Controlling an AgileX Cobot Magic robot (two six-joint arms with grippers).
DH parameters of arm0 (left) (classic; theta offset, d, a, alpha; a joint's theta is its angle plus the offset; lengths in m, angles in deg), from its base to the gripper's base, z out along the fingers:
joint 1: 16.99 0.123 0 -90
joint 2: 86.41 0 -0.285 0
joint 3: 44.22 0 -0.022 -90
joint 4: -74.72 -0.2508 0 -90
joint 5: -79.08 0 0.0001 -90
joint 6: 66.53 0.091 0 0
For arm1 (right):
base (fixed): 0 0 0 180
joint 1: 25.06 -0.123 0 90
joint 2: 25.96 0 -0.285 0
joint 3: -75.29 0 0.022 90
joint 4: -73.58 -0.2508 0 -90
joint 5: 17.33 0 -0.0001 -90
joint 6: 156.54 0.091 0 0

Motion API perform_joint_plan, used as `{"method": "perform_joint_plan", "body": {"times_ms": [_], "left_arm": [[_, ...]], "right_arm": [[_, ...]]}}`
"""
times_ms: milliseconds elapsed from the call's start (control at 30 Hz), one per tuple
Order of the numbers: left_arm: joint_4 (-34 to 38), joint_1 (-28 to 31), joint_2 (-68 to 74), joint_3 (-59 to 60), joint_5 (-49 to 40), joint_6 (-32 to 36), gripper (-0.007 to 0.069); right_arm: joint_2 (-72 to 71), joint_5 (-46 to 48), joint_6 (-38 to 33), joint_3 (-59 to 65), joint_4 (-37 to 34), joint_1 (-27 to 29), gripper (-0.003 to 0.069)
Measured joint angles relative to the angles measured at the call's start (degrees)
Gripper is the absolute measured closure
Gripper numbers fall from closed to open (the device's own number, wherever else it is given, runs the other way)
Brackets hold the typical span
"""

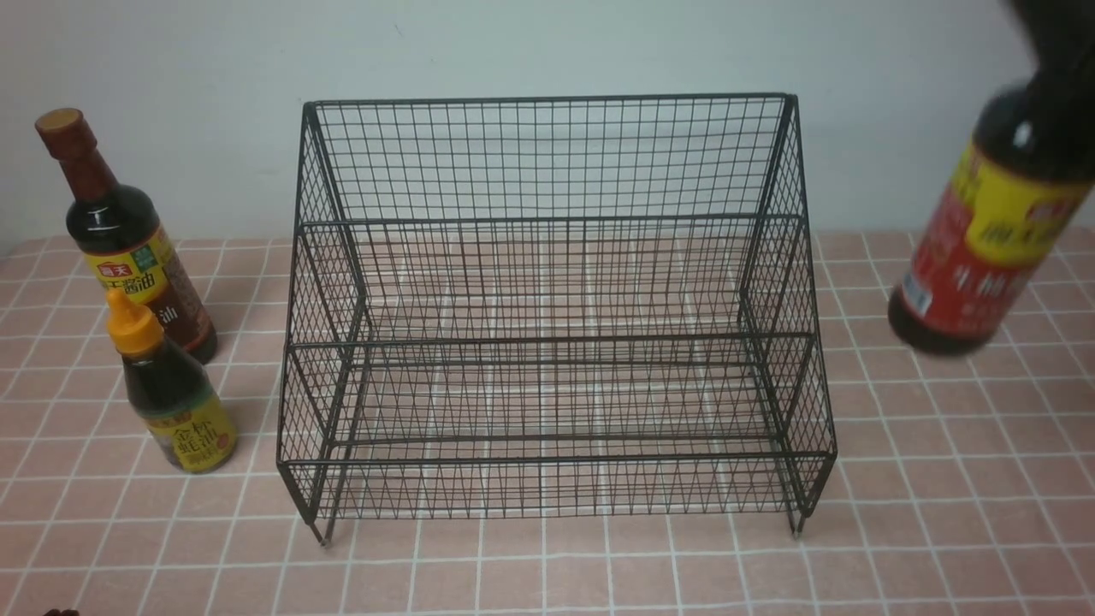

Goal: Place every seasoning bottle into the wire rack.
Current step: Use the right arm to put the condiment bottle back on the shelf

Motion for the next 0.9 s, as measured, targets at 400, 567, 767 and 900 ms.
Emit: {"method": "perform_joint_plan", "body": {"times_ms": [400,567,767,900], "left_arm": [[0.0,0.0,0.0,0.0,0.0,0.0,0.0631],[0.0,0.0,0.0,0.0,0.0,0.0,0.0631],[0.0,0.0,0.0,0.0,0.0,0.0,0.0631],[0.0,0.0,0.0,0.0,0.0,0.0,0.0631]], "right_arm": [[10.0,-10.2,27.0,-18.1,26.1,-5.9,0.039],[17.3,-9.8,24.6,-20.9,25.9,-10.2,0.039],[23.6,-9.3,21.2,-21.5,23.3,-12.6,0.039],[26.2,-8.8,20.8,-22.0,22.1,-12.6,0.039]]}}
